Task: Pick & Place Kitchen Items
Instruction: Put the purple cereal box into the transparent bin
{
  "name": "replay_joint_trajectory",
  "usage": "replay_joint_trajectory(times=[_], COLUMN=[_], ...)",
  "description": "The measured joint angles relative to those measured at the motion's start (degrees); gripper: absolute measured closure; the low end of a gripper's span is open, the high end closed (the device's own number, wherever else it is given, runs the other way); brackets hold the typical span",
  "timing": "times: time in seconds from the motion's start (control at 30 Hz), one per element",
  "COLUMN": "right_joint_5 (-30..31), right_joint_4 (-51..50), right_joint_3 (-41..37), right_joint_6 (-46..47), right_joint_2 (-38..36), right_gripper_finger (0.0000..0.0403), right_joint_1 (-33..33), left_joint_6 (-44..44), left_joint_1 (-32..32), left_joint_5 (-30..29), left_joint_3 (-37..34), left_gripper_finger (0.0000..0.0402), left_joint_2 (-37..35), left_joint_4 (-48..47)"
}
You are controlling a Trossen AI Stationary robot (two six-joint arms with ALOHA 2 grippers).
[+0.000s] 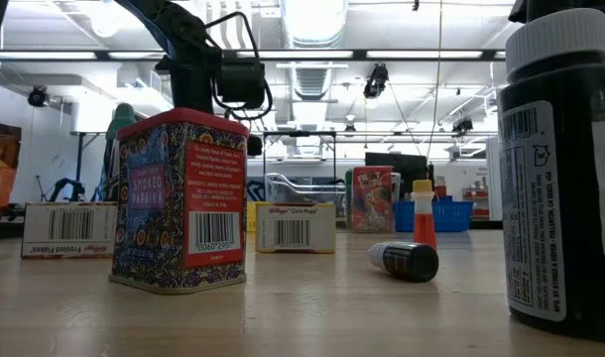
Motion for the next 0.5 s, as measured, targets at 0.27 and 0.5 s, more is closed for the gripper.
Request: replay_joint_trajectory(times=[0.27, 0.5], right_joint_5=[0.02, 0.02], right_joint_4=[0.0, 0.02], right_joint_3=[0.0, 0.0], right_joint_6=[0.0, 0.0], right_joint_2=[0.01, 0.0], right_gripper_finger=[0.0394, 0.0394], right_joint_1=[0.02, 0.0], left_joint_6=[-8.73, -20.39], left_joint_1=[-0.49, -0.77], left_joint_5=[0.76, 2.41], left_joint_3=[3.89, 9.63], left_gripper_finger=[0.0232, 0.0232], left_joint_2=[-0.06, -0.06], left_joint_4=[-3.88, -7.5])
